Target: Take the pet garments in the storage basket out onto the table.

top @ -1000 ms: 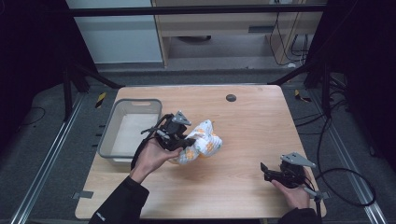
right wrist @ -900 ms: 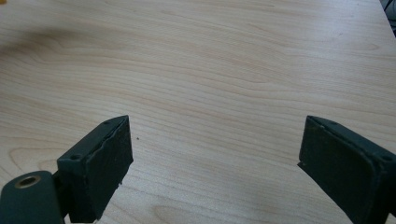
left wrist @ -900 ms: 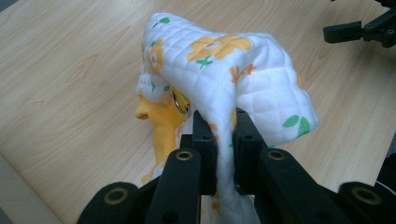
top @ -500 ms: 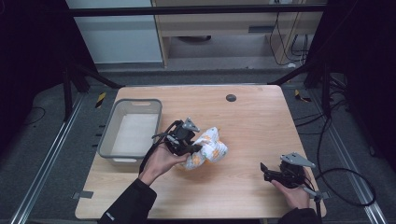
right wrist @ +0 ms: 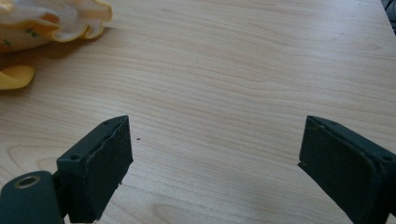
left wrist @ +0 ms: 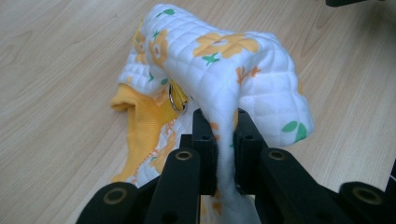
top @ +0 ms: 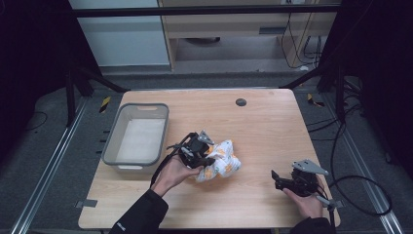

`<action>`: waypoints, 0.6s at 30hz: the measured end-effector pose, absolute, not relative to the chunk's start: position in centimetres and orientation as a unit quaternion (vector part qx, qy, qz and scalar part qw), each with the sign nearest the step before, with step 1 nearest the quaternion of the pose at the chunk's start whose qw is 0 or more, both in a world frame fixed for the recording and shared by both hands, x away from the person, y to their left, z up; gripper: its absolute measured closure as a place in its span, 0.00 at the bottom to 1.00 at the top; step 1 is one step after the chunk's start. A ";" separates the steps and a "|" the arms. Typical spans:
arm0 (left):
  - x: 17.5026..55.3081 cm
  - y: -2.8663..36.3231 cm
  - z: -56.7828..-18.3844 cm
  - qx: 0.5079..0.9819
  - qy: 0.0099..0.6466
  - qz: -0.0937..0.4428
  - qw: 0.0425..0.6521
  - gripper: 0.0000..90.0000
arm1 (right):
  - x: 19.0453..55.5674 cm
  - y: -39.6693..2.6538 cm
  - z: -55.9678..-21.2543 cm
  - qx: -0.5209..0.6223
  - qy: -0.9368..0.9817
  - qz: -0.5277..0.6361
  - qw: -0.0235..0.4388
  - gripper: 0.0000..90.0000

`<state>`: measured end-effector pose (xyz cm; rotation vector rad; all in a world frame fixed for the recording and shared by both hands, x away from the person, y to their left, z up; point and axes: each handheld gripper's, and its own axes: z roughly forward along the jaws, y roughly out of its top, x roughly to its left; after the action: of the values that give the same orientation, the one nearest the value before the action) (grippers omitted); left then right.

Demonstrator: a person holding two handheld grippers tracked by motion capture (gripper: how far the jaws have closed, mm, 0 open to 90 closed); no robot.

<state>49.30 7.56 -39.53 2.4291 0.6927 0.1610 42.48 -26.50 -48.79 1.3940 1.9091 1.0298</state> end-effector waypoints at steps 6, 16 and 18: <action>49.2 7.1 -40.7 0.919 0.257 0.050 0.295 0.91 | 42.5 -26.5 -48.8 0.520 0.712 0.383 0.277 0.11; 48.9 6.7 -41.9 0.923 0.250 0.045 0.289 0.89 | 42.5 -26.5 -48.8 0.519 0.713 0.382 0.277 0.11; 48.8 6.6 -42.0 0.924 0.249 0.044 0.286 0.88 | 42.5 -26.5 -48.8 0.519 0.713 0.382 0.277 0.11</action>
<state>48.83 6.60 -42.02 2.4706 0.6658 0.1176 42.47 -26.47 -48.82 1.3929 1.9142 1.0257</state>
